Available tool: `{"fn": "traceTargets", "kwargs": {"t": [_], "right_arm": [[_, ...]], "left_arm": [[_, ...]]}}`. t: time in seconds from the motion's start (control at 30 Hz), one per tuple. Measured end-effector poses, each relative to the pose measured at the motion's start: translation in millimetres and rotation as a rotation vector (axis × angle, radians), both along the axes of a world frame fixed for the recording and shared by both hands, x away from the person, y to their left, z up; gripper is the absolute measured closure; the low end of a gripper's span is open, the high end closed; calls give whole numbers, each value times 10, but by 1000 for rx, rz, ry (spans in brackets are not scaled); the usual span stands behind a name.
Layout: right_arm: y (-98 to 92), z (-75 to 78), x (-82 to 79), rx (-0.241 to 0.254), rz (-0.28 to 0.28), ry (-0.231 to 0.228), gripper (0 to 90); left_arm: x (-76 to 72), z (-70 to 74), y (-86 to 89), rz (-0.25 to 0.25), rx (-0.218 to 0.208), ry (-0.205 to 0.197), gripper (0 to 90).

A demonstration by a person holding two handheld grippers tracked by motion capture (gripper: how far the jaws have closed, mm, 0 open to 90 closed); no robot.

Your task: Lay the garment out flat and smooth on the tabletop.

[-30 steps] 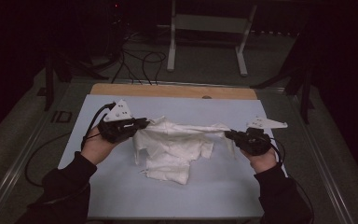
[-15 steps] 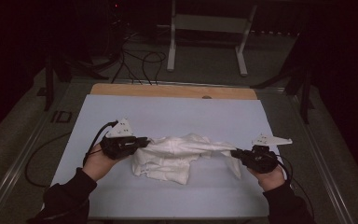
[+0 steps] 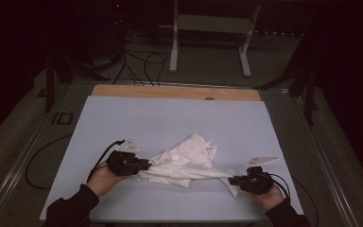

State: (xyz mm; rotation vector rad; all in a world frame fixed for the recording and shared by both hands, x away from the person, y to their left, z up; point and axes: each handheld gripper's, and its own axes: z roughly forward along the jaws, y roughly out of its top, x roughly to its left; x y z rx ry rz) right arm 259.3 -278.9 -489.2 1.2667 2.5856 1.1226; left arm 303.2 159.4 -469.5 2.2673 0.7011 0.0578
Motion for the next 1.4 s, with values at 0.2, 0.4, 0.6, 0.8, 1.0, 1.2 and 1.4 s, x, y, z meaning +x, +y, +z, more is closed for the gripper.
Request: {"fn": "traceTargets", "kwargs": {"t": [0.2,0.4,0.6,0.8,1.0,1.2,1.4], "right_arm": [[57,-139,-61,-7,35,52,855],[85,-168,-49,-6,70,72,713],[109,50,28,75,92,15,304],[206,286,148,128,131,-50,202],[508,417,359,129,193,-78,182],[702,331,463,89,232,-77,223],[808,245,520,50,267,-88,293]], "left_arm": [[-48,-154,113,1,24,79,781],[-75,-223,155,-23,35,124,728],[-65,-36,240,-27,-32,33,449],[14,109,200,-57,-61,0,300],[229,0,51,-91,-62,83,400],[352,-133,-52,-87,-2,150,571],[282,-70,-113,-141,-3,123,873]]}}
